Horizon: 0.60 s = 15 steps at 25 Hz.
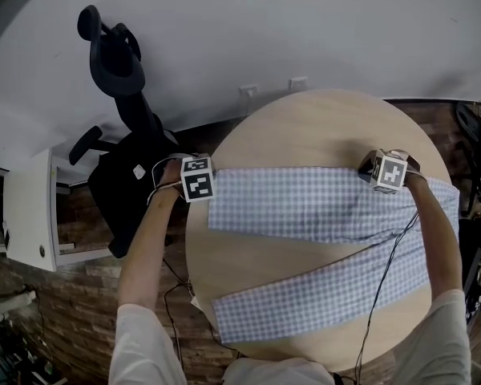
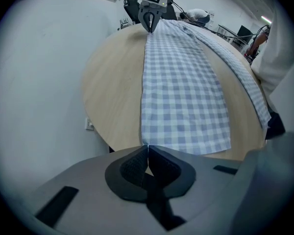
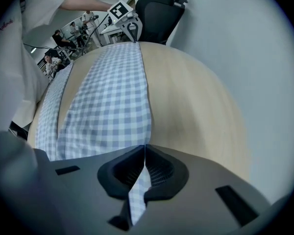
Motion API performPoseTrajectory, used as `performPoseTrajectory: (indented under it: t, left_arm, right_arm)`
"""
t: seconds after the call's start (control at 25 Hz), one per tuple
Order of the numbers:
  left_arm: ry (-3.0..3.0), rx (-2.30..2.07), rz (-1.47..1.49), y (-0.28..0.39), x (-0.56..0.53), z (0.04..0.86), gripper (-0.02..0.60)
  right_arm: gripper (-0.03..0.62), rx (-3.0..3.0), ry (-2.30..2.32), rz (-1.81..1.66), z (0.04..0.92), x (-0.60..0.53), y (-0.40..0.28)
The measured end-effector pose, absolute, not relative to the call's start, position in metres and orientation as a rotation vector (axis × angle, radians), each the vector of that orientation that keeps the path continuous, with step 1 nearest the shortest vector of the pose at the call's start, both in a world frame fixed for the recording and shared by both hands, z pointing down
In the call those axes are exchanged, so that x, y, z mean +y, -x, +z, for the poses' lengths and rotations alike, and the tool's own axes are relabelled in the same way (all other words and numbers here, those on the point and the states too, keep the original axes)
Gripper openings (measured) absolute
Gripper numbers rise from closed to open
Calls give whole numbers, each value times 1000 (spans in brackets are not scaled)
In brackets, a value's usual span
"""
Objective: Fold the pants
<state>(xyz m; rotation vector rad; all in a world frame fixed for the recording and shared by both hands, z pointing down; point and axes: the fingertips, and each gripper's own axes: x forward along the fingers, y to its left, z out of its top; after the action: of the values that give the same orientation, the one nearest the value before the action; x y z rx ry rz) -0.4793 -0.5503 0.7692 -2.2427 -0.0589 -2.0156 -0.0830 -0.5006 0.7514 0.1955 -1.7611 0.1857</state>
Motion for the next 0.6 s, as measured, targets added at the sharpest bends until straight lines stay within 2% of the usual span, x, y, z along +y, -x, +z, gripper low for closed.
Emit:
performPoseTrajectory:
  t: [0.6]
  left_arm:
    - [2242,242,-1856,492,-554,649,35]
  right_arm:
    - [34,-1874,-427,19,633,-490,96]
